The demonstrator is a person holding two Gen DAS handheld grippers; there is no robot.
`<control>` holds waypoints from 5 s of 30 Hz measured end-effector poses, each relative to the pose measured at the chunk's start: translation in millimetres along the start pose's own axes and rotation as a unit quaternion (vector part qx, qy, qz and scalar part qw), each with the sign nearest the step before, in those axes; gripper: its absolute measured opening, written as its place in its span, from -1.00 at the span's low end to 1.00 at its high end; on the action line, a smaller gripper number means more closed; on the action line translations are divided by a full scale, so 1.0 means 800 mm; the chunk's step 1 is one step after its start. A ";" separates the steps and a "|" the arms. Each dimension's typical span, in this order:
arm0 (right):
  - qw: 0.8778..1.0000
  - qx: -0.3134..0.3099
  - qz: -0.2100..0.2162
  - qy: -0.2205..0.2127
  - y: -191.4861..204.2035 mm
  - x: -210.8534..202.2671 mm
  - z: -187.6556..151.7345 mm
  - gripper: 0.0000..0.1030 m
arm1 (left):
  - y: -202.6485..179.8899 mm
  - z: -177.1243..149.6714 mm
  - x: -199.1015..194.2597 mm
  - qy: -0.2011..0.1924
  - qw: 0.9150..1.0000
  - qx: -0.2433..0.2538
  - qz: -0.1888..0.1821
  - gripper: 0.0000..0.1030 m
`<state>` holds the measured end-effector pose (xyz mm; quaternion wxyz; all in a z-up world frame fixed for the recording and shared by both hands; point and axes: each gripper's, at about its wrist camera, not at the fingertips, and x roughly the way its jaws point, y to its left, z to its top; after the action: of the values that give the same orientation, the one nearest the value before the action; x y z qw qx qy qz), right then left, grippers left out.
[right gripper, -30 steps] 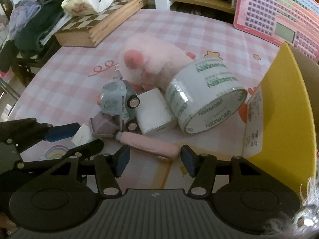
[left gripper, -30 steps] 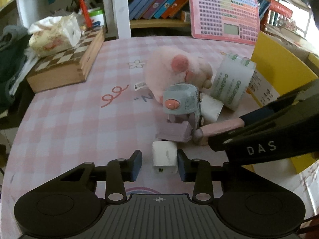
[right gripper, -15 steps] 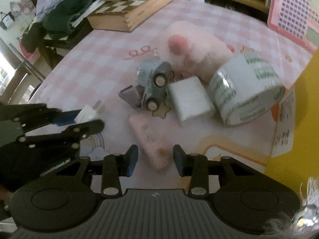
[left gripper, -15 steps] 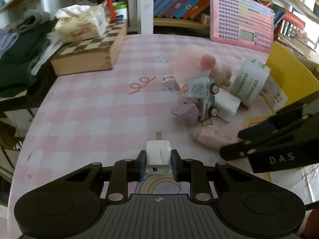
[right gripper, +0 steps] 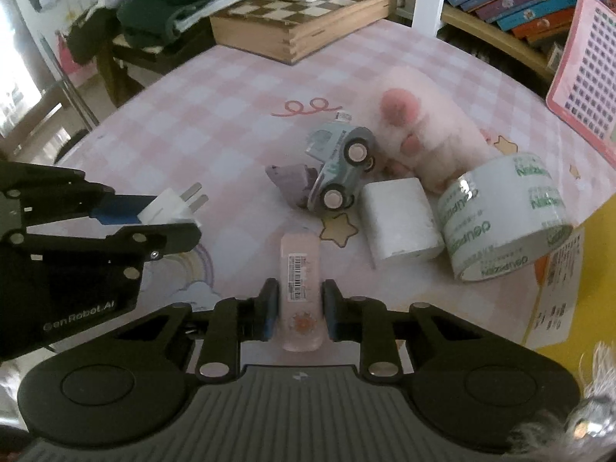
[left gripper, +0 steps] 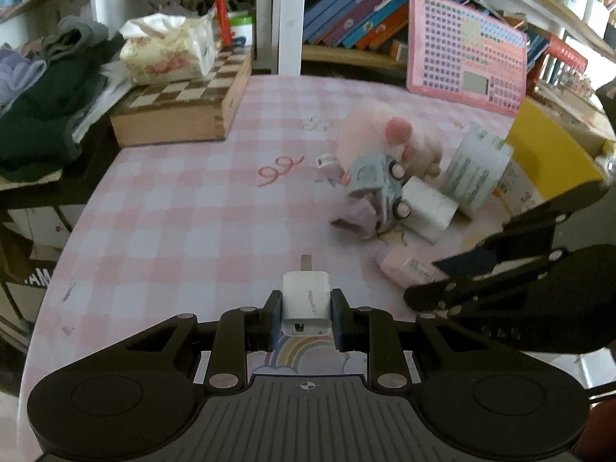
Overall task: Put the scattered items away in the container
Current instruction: 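Lift the charger and pink stick and carry them toward the yellow box, then lower both items into the yellow box and open both tools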
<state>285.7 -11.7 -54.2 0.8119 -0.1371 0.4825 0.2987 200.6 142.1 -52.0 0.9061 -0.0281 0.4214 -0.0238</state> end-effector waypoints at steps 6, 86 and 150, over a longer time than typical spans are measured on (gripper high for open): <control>0.999 0.026 0.010 -0.024 0.002 -0.025 -0.004 -0.56 | -0.005 0.001 -0.022 -0.011 1.000 0.002 -0.014 -0.54; 0.947 0.263 -0.131 -0.130 0.038 -0.259 -0.276 -0.56 | -0.173 -0.090 -0.189 -0.069 0.957 0.175 -0.222 -0.54; 0.991 0.092 -0.085 -0.049 -0.260 -0.169 -0.179 -0.54 | -0.369 0.057 0.005 -0.011 0.972 0.220 -0.080 -0.52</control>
<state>265.6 -295.2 -22.1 0.8664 -0.0872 0.4538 0.1890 232.4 -150.8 -4.6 0.8896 0.1385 0.3924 -0.1880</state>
